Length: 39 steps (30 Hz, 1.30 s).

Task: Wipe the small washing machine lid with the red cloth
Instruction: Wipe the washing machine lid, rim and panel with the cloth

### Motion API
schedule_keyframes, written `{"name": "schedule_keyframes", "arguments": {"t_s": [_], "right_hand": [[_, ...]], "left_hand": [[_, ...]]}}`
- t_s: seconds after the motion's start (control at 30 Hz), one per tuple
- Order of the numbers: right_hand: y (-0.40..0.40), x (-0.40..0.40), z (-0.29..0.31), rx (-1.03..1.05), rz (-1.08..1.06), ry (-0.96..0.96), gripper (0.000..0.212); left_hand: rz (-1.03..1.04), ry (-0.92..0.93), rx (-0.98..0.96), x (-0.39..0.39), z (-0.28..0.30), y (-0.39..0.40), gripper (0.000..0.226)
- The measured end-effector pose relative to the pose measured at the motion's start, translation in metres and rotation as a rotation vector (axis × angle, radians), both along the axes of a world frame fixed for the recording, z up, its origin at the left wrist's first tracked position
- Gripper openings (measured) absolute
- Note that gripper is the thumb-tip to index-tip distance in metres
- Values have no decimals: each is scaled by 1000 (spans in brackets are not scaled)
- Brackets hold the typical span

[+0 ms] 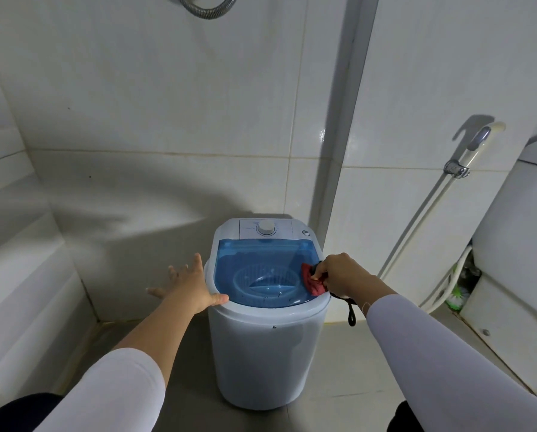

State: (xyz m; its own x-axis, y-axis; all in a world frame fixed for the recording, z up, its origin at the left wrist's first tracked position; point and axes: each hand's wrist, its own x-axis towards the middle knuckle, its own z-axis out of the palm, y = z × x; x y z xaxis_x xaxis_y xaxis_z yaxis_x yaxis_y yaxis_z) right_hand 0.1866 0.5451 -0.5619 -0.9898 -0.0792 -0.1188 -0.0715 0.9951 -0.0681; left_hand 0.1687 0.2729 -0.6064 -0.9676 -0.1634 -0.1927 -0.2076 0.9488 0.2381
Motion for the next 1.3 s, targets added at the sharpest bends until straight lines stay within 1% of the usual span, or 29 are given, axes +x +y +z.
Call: {"name": "schedule_keyframes", "arguments": {"t_s": [0.1, 0.17, 0.23, 0.33, 0.4, 0.53, 0.7, 0.8, 0.97, 1.13, 1.3], "right_hand": [[-3, -1, 16, 14, 15, -4, 33], [-13, -3, 28, -10, 61, 21, 34], [-29, -7, 35, -67, 119, 37, 37], [-58, -14, 32, -90, 220, 12, 42], [-75, -19, 27, -68, 288, -9, 45], [-103, -22, 19, 6, 424, -17, 50], [-123, -23, 6, 112, 533, 14, 58], [-128, -23, -3, 123, 570, 9, 58], [-130, -20, -11, 157, 584, 17, 55], [-129, -17, -11, 117, 543, -20, 49], [-124, -13, -8, 117, 530, -40, 48]], "left_hand": [[12, -36, 58, -7, 1, -4, 126], [35, -55, 164, -16, 5, -6, 123], [58, -32, 237, -24, 9, -9, 117], [62, 35, 207, -35, 12, -12, 109], [75, 47, 199, -43, 12, -14, 104], [105, 38, 263, -58, 7, -17, 102], [133, 21, 334, -66, -5, -14, 108], [147, 17, 374, -66, -9, -16, 109], [131, 42, 350, -65, -12, -19, 113], [128, 75, 262, -68, -15, -18, 119], [127, 104, 213, -57, -8, -10, 107]]}}
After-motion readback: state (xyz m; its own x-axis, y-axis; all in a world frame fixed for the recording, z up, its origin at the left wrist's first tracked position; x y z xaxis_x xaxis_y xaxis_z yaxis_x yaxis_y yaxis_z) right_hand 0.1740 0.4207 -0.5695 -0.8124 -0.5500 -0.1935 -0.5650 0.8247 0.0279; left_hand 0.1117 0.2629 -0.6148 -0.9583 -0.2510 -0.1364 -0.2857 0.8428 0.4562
